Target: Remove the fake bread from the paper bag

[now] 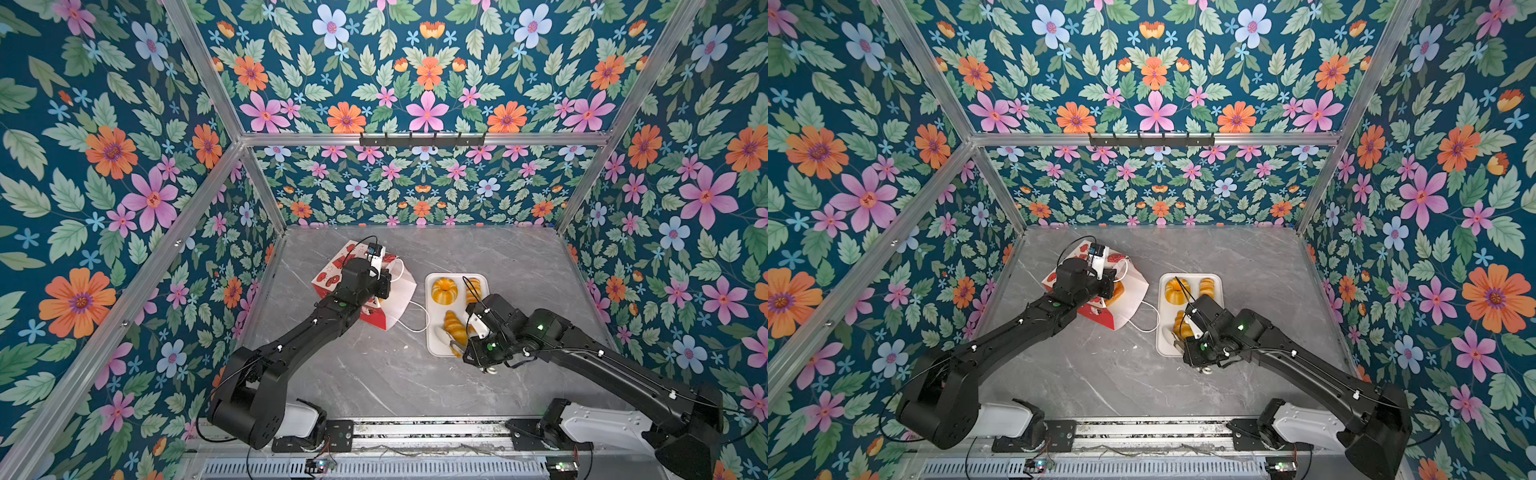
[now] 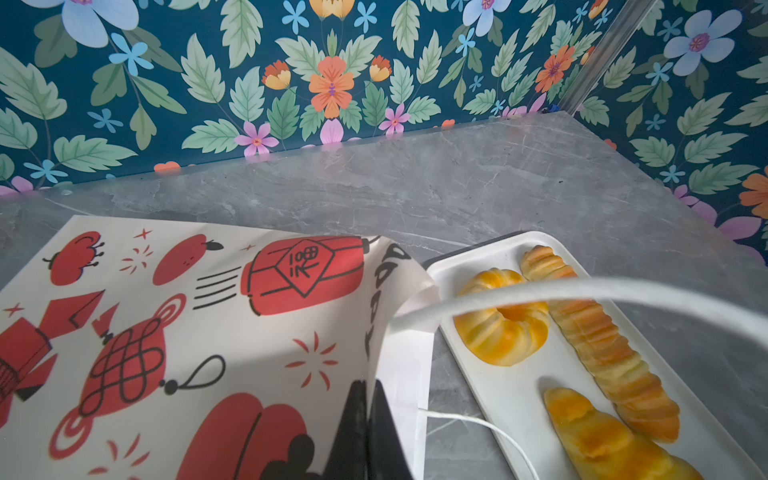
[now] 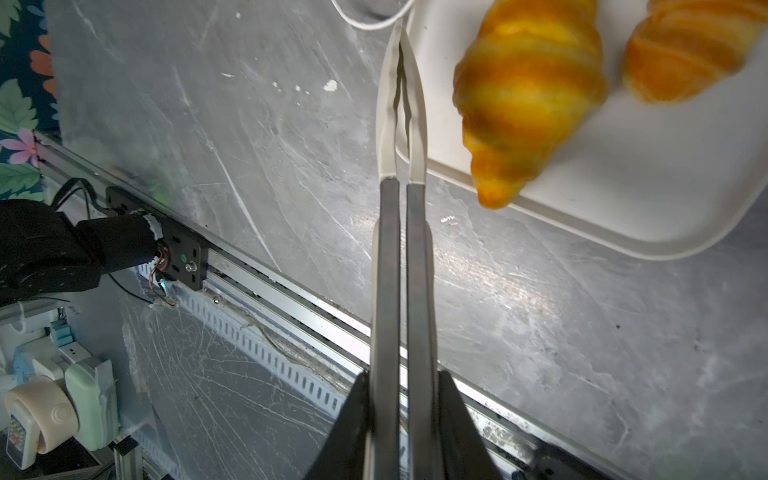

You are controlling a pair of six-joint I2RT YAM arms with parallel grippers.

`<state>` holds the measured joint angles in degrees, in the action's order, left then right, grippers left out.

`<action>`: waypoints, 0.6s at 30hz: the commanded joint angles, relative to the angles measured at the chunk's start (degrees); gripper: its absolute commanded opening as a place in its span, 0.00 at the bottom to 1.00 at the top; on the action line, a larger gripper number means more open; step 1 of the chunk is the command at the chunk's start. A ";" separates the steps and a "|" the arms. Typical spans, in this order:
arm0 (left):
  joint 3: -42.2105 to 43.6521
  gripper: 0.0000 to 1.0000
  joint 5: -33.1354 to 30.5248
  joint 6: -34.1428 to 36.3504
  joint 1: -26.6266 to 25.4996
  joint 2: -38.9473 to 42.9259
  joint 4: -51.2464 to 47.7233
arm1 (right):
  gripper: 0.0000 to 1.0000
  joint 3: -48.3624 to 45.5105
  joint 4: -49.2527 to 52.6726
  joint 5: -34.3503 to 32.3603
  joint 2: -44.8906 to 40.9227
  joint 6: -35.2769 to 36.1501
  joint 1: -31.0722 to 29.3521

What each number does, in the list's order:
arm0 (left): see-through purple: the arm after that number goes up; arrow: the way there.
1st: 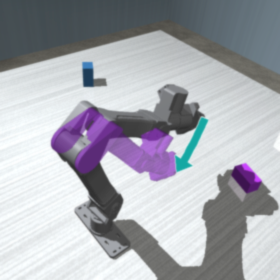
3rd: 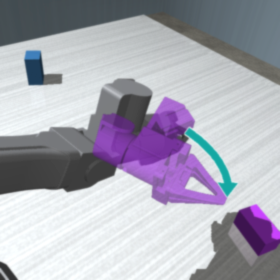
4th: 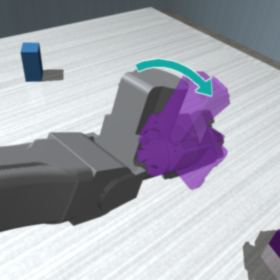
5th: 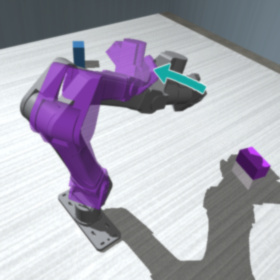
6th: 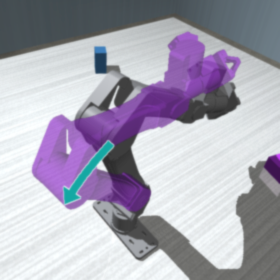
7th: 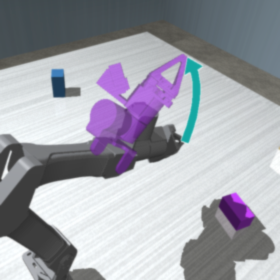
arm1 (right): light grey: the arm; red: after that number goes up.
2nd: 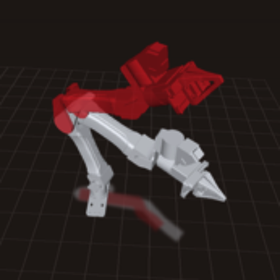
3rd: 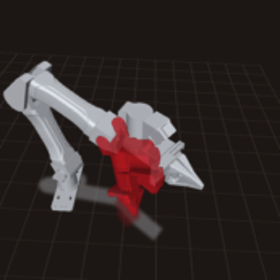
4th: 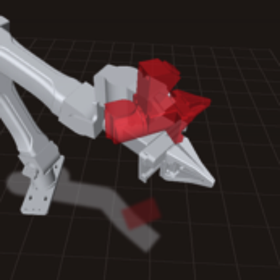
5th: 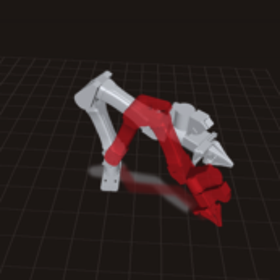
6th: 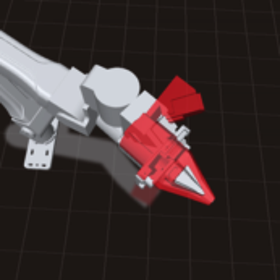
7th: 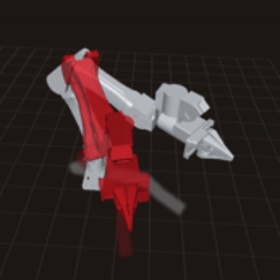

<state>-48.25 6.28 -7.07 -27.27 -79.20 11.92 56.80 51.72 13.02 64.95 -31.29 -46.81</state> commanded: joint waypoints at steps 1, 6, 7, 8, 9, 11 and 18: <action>-0.94 0.00 0.57 0.87 -0.02 0.62 -0.25 | 0.23 0.37 0.22 -1.84 0.30 1.29 -0.10; -1.50 0.00 0.40 0.92 0.02 0.70 -1.15 | 0.22 -2.70 3.20 -3.64 -2.84 -0.50 -0.10; -1.50 0.00 0.30 0.91 0.02 0.76 -1.27 | 0.22 -3.57 3.26 -3.70 -4.44 -1.22 -0.06; -1.43 0.00 0.22 0.92 0.02 0.80 -1.37 | 0.22 -4.03 3.22 -3.70 -5.65 -1.75 -0.12; -1.43 0.00 0.07 0.92 0.02 0.75 -1.54 | 0.22 -4.78 2.98 -3.62 -7.45 -2.66 -0.06; -1.37 0.00 -0.21 0.90 0.02 0.64 -1.71 | 0.22 -5.77 2.65 -3.24 -9.75 -3.86 -0.05; -1.67 0.00 -0.57 0.92 0.02 0.17 -2.25 | 0.22 -8.26 3.36 -2.65 -13.00 -6.57 -0.08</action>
<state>-49.47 6.13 -6.46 -27.29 -78.91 9.28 48.86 54.87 10.35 52.31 -35.90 -46.83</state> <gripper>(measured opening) 0.050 0.244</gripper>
